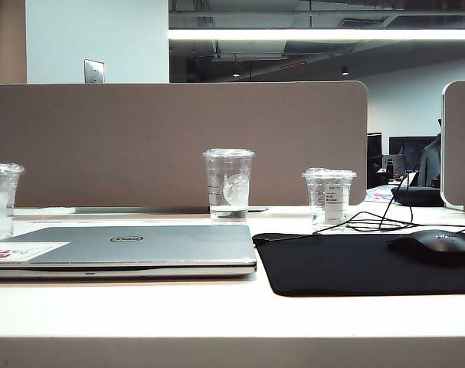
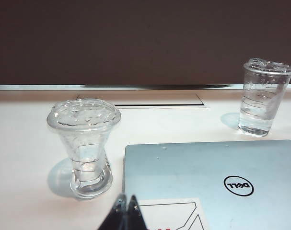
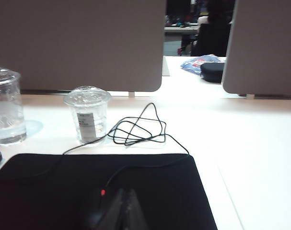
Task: Pick up the coffee cup on the left and place it on the left side of the laptop.
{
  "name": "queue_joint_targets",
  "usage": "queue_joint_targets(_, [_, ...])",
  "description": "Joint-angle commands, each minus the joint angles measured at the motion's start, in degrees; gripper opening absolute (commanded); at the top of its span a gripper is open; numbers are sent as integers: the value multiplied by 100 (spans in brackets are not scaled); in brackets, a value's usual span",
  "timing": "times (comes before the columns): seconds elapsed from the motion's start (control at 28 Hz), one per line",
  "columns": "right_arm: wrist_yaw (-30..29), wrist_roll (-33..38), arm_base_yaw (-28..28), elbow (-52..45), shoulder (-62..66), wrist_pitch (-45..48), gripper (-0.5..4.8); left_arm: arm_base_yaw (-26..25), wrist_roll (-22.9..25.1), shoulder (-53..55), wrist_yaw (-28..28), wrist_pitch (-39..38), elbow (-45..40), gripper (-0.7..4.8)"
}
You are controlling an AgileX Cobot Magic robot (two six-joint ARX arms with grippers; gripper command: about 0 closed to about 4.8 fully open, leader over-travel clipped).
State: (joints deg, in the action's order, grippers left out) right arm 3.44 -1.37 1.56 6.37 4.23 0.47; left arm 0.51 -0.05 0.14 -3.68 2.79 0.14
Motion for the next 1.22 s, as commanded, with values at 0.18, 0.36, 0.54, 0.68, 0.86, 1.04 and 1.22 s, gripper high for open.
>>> queue_joint_targets(0.18, [155, -13, 28, -407, -426, 332, -1, -9, -39, 2, -20, 68, 22, -6])
queue_joint_targets(0.36, [138, -11, 37, -629, -426, 881, -1, -9, -39, 2, -20, 66, 22, -6])
queue_joint_targets(0.54, [199, -13, 37, -627, -426, 852, -1, -9, -39, 2, -17, 66, 22, -6])
queue_joint_targets(0.68, [192, -15, 37, -627, -426, 835, -1, -9, -39, 2, -17, 66, 22, -6])
queue_joint_targets(0.86, [199, -15, 35, -627, -426, 835, -1, -9, -39, 2, -17, 66, 22, -6])
queue_joint_targets(1.04, [201, -15, 37, -627, -426, 754, -1, -9, -39, 2, -17, 66, 22, -6])
queue_joint_targets(1.22, [201, -15, 37, -627, -426, 525, -1, -9, -39, 2, -20, 66, 22, -6])
